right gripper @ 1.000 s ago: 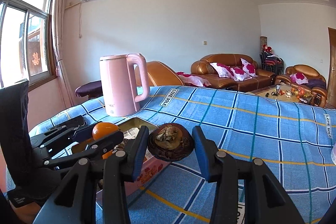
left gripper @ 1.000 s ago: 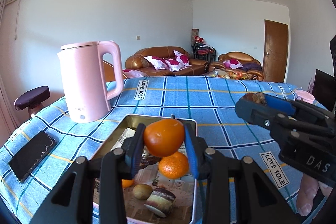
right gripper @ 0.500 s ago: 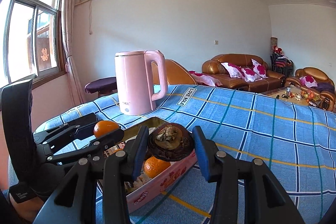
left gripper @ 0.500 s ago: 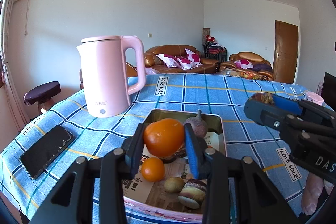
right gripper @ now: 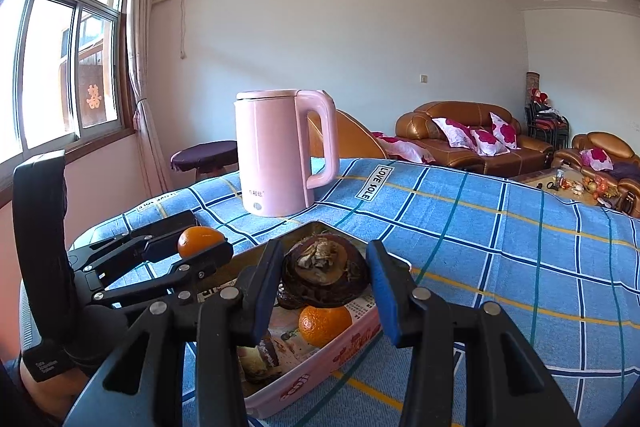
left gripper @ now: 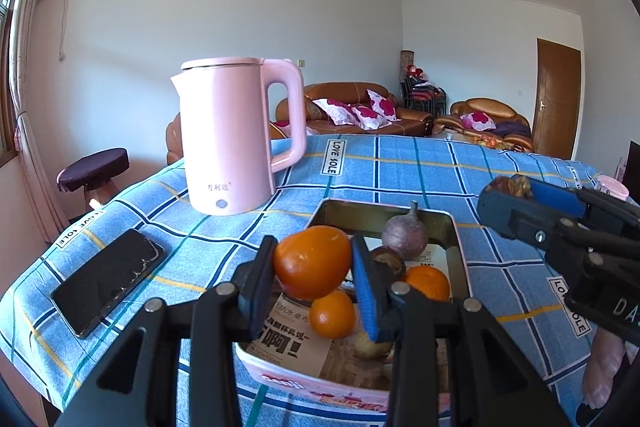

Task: Organize fruits
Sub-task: 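Carry the small brown snack over the tin with the right tool while the left tool carries the tangerine, then open the left tool to drop the tangerine into the tin while the right tool drops the snack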

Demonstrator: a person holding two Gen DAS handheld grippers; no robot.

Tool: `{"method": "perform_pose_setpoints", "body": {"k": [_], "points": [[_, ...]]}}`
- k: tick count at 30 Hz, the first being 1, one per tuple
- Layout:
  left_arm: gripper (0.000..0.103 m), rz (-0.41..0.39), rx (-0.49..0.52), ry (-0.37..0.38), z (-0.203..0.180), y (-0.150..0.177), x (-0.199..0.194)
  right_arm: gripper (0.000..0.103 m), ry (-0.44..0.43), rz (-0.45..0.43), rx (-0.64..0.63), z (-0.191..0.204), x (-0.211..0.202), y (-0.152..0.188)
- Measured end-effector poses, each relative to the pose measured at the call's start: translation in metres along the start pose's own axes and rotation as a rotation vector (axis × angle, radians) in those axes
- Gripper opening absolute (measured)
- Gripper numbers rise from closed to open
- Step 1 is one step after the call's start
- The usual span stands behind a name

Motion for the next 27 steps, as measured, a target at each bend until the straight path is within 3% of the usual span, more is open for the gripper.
{"method": "perform_pose_setpoints", "body": {"k": [8, 27], "points": [[0.038, 0.023, -0.001, -0.013, 0.009, 0.006, 0.003, 0.045, -0.015, 0.029, -0.017, 0.012, 0.012, 0.004], [0.041, 0.114, 0.011, -0.026, 0.017, 0.027, 0.018, 0.045, -0.042, 0.233, -0.046, 0.026, 0.059, 0.040]]}}
Point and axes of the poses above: each gripper's, at about its wrist camera, not at the fingertips, and x roughly the way its jaws point, z to its left, y to its underside, the point moved 6 cm from there along x, roughly the way its jaws point, and after that the axes turned 9 degrees about y, right-handed, at the moved point
